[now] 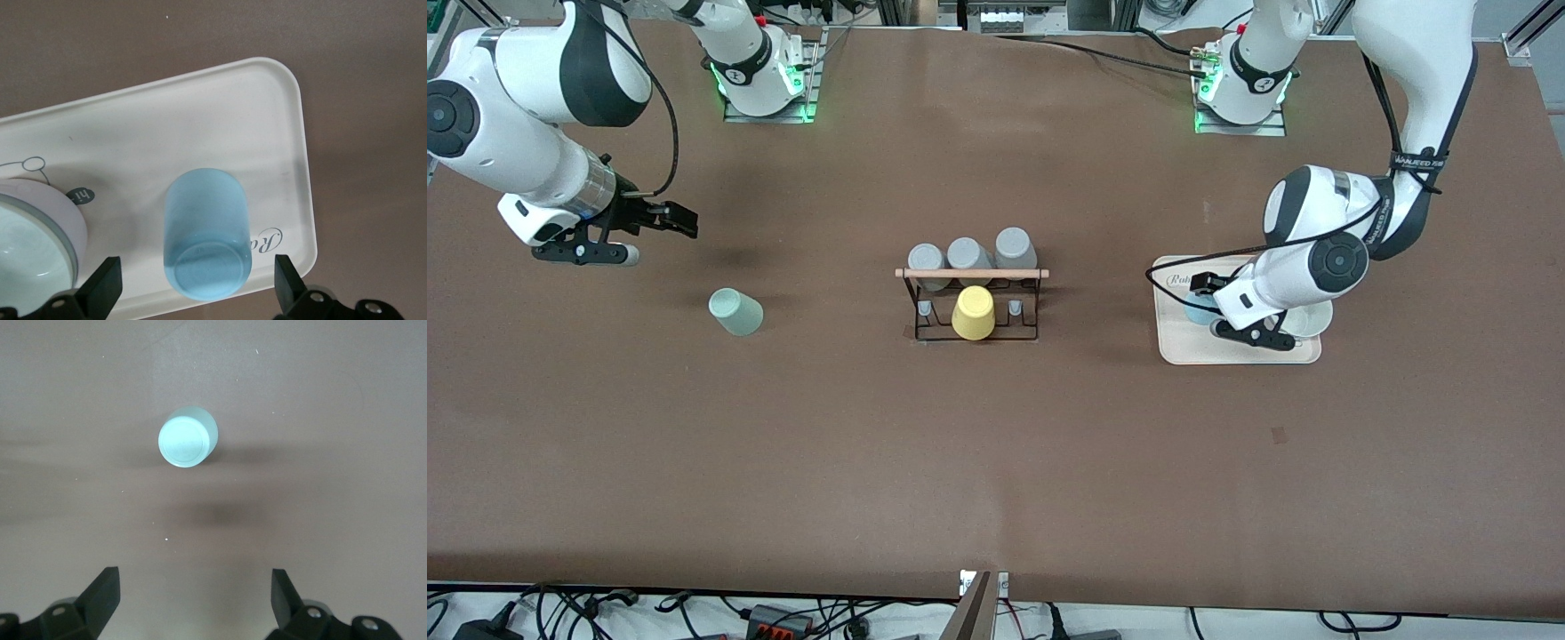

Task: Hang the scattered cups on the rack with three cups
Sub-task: 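Lower the left gripper over the light blue cup and close on it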

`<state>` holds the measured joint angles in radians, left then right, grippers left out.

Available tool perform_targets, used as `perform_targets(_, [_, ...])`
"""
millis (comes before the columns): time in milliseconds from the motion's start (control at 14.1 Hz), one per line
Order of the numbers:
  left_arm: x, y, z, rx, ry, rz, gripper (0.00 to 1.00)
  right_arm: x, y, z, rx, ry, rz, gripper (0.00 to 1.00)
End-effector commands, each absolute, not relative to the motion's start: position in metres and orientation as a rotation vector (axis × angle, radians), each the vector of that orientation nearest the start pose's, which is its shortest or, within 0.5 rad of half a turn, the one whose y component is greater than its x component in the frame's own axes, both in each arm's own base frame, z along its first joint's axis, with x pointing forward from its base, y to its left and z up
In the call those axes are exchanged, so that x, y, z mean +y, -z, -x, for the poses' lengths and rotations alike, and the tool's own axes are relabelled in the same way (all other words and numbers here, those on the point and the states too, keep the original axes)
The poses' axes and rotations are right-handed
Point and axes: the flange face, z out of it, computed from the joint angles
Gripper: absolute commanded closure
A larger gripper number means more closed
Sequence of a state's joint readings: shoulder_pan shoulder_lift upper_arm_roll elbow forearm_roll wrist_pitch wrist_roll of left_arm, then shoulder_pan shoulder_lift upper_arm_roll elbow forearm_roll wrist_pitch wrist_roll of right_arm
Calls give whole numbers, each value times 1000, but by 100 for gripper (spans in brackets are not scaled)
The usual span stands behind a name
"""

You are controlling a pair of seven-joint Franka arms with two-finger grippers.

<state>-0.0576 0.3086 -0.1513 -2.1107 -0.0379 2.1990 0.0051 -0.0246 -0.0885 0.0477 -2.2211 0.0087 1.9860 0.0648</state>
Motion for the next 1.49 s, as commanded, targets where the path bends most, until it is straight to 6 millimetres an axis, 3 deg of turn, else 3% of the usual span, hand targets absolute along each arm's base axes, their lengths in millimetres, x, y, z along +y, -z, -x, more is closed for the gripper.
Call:
perform_targets(0, [-113,-249,-523,292,-292,3177,0,12,-397,-491,44,-205,3144,0])
perform_targets(283, [-118,-230,-516,290,-295,3177,0,13,-389,-492,42,-210,3144,0])
perform_targets(566, [-121,-225,-516,299,-312,3175,1,15,-386,-494,39,-198,3144,0])
perform_targets(637, [-122,-222,-516,299,-317,3176,6,14,-384,-492,37,-205,3144,0])
perform_targets(708, [-123,-220,-516,308,-322,3174,17,14,-384,-492,39,-205,3144,0])
perform_targets(920, [-124,-221,-517,313,-320,3175,23,14,-383,-492,39,-205,3144,0])
perform_targets(1204, [-125,-232,-526,312,-291,3180,65,14,-382,-493,37,-195,3144,0])
perform_targets(1416, [-125,-250,-539,315,-288,3182,73,14,-382,-493,39,-195,3144,0])
